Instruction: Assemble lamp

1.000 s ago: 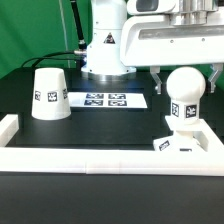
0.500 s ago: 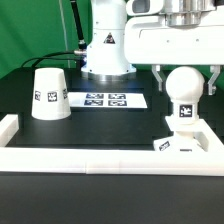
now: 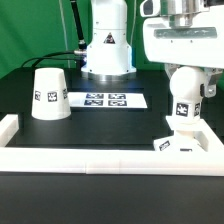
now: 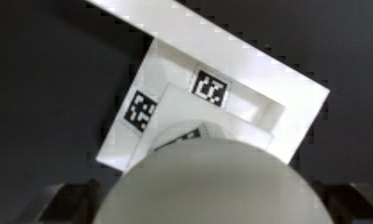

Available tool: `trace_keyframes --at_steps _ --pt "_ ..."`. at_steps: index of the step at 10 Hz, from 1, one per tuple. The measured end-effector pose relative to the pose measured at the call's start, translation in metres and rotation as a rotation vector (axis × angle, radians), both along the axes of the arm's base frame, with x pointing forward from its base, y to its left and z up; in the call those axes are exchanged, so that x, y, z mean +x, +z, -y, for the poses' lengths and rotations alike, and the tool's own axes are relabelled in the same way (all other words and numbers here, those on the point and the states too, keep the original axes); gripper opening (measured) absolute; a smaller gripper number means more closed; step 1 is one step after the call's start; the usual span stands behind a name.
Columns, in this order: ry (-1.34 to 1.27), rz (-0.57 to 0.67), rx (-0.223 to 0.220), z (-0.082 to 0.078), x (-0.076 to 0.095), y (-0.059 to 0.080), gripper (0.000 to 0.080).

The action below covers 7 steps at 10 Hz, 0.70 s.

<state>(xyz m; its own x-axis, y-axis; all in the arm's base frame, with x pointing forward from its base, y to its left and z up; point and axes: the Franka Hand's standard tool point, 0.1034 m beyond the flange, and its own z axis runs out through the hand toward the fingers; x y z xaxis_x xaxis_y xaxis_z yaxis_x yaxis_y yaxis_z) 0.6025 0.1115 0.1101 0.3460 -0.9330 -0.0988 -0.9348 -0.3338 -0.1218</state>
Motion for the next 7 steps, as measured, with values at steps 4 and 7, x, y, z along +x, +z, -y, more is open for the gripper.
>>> trace_keyframes --at_steps 4,7 --pt "-0.128 -0.016 0.037 -0.0004 0.0005 0.0000 0.0580" --pt "-0.155 -0.018 0.049 -0.0033 0.0005 0.0002 0.0680"
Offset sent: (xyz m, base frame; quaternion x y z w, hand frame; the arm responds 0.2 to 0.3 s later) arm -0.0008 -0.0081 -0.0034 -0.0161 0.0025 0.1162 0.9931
